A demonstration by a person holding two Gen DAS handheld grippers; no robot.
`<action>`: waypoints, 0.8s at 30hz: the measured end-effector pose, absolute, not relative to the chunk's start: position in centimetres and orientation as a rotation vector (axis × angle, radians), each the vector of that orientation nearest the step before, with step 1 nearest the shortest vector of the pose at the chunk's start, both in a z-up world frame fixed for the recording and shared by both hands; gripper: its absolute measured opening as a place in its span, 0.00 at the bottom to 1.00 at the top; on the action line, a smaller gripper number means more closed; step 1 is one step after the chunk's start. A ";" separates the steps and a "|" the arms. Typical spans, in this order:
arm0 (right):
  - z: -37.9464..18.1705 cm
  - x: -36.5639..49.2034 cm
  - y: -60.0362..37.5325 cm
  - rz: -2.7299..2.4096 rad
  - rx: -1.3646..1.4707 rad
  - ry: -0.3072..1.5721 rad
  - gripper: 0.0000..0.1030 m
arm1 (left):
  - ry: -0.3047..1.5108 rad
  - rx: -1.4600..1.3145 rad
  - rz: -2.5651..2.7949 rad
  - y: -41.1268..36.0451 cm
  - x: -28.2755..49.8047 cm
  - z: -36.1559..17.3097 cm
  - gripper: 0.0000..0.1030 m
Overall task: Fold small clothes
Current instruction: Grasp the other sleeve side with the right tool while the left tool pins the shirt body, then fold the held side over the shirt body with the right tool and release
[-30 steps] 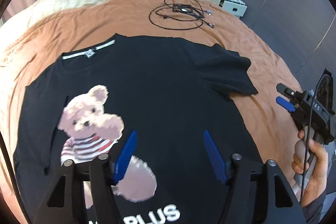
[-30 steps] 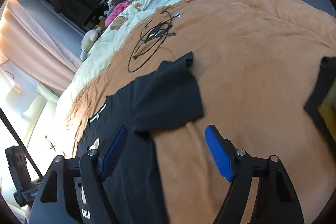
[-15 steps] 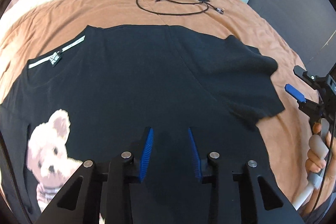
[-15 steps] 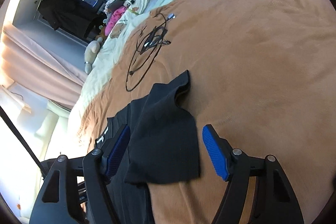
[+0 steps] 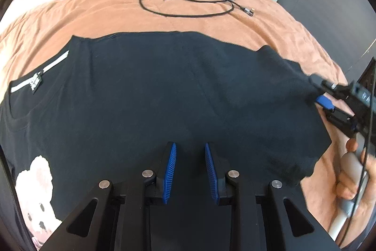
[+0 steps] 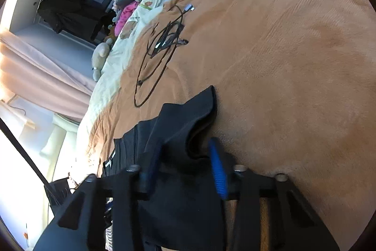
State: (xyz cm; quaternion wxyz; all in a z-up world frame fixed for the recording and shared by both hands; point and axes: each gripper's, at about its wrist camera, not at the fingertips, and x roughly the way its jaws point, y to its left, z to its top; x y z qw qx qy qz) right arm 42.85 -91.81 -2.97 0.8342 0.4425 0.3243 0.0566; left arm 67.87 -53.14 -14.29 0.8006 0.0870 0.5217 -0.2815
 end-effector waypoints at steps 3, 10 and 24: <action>-2.8 42.9 -91.6 0.150 0.936 0.694 0.05 | 1.133 0.140 -0.620 -53.7 68.3 -14.4 0.25; -0.4 43.2 -90.7 0.218 0.925 0.679 0.03 | 1.161 0.081 -0.621 -54.8 69.1 -14.7 0.08; 6.7 46.5 -85.1 0.225 0.713 0.774 0.03 | 1.166 -0.047 -0.660 -51.5 68.5 -12.7 0.08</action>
